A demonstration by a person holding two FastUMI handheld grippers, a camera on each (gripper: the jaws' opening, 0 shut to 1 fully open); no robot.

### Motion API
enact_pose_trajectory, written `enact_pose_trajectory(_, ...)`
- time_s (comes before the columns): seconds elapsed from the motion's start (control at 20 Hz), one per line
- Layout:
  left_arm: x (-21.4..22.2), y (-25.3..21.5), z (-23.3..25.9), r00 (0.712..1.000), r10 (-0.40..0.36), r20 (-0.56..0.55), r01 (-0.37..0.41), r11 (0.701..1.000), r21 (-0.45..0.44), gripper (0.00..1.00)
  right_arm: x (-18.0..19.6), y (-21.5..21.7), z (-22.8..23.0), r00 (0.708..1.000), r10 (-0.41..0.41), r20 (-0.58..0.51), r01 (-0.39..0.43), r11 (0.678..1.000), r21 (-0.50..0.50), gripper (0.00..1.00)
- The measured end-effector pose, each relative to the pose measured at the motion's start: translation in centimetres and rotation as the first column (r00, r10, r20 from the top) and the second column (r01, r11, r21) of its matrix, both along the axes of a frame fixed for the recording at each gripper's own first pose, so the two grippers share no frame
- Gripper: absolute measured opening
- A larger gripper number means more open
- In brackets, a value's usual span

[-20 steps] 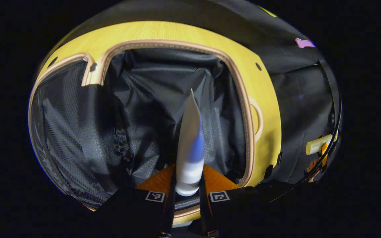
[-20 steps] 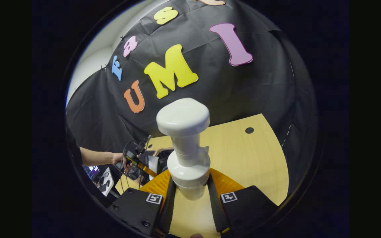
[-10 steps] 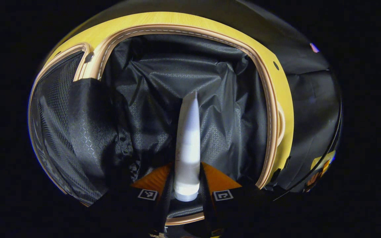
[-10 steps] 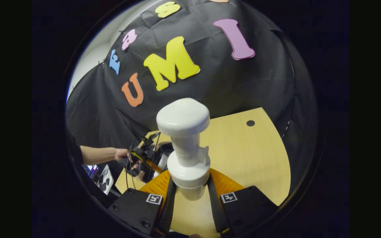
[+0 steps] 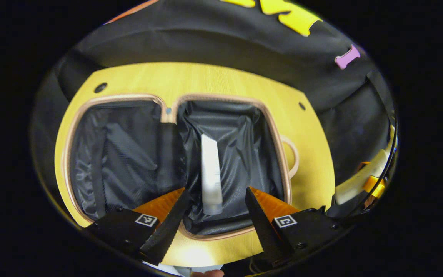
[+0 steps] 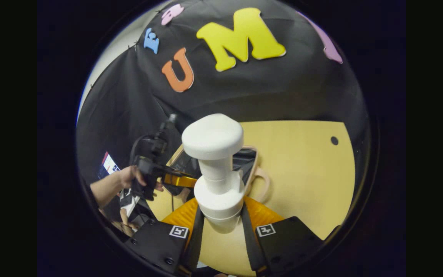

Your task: First open the suitcase, pack the skin care products into it, and then close the suitcase.

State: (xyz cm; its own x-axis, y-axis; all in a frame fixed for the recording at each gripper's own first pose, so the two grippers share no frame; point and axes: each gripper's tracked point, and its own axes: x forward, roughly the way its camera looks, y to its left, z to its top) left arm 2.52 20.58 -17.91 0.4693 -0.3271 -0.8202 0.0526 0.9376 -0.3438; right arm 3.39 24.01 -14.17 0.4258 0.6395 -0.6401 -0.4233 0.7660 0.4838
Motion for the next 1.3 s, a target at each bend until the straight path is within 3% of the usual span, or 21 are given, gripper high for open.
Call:
enact_pose_trajectory(0.15, -4.2, -0.3, 3.9, 0.986, 0.140, 0.093, -0.123, 0.979, -0.165, 0.98, 0.6, 4.0, -4.5, 0.974, 0.029, -0.223, -0.033, 0.999, -0.013, 0.47)
enact_pose_trajectory(0.35, -11.6, 3.0, 7.0, 0.940, 0.295, 0.172, -0.252, 0.940, -0.231, 0.98, 3.1, 7.4, -10.4, 0.937, -0.017, -0.349, -0.036, 0.989, -0.146, 0.47)
enact_pose_trajectory(0.6, -18.0, 4.8, 6.8, 0.923, 0.336, 0.187, -0.292, 0.929, -0.226, 0.98, 4.1, 8.6, -16.1, 0.838, -0.215, -0.501, 0.061, 0.950, -0.306, 0.47)
enact_pose_trajectory(0.75, -19.6, 5.7, 6.9, 0.912, 0.359, 0.197, -0.317, 0.923, -0.218, 0.98, 4.2, 8.6, -17.6, 0.775, -0.311, -0.550, 0.143, 0.934, -0.326, 0.47)
enact_pose_trajectory(0.9, -19.6, 6.0, 6.9, 0.900, 0.389, 0.196, -0.343, 0.910, -0.231, 0.98, 4.6, 8.0, -18.8, 0.739, -0.385, -0.552, 0.196, 0.908, -0.370, 0.47)
enact_pose_trajectory(1.1, -18.8, 6.4, 7.5, 0.896, 0.391, 0.210, -0.340, 0.909, -0.239, 0.98, 4.5, 8.2, -19.2, 0.754, -0.402, -0.519, 0.187, 0.890, -0.417, 0.48)
enact_pose_trajectory(1.3, -17.8, 7.0, 7.8, 0.896, 0.380, 0.229, -0.333, 0.917, -0.217, 0.98, 4.4, 8.3, -17.9, 0.763, -0.395, -0.511, 0.202, 0.897, -0.392, 0.60)
